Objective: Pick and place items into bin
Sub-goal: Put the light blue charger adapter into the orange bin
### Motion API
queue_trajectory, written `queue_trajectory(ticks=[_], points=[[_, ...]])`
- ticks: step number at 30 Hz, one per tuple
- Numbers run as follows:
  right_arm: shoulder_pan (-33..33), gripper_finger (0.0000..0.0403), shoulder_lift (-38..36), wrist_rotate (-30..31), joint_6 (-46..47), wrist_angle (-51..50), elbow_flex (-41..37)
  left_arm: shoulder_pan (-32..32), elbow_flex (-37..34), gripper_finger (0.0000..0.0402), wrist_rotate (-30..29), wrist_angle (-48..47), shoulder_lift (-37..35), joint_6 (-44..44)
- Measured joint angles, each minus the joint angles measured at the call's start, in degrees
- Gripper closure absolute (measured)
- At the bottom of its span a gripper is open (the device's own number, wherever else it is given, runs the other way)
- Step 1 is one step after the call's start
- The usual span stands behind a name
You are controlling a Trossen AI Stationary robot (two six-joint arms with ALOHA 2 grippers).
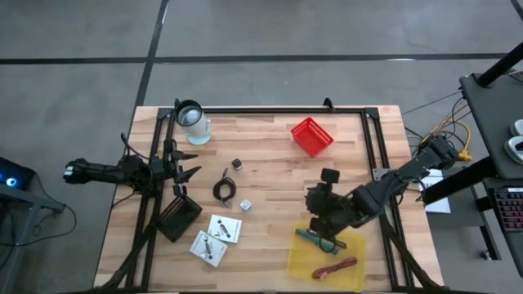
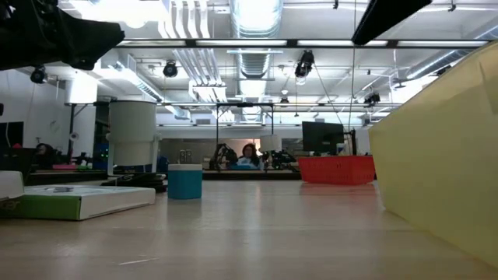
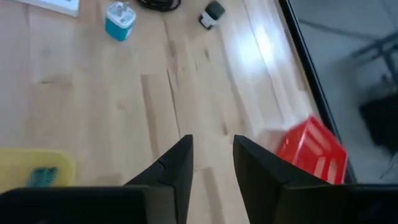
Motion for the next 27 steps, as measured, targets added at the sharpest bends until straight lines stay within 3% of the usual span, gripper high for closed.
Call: queue_trajectory(ticks=[4, 15, 19, 27], points=[[-2.52, 0.0311, 0.00, -3.35, -11.10, 11.32, -4.59, 0.00, 0.00, 0.0242, 0.01, 0.00, 0.00, 0.00], [-13.40, 0.0302, -0.22, -23.60, -32.27, 46.96, -17.08, 0.01, 0.00, 0.0242, 0.01, 0.00, 0.00, 0.00], [-17.69, 0.0289, -0.22, -29.85, -33.46, 58.34, -19.78, 0.02, 0.00, 0.0242, 0.00, 0.00, 0.00, 0.00], [-21.56, 0.0253, 0.64, -30.06, -29.95, 63.19, -20.09, 0.00, 0.00, 0.0242, 0.00, 0.00, 0.00, 0.00]])
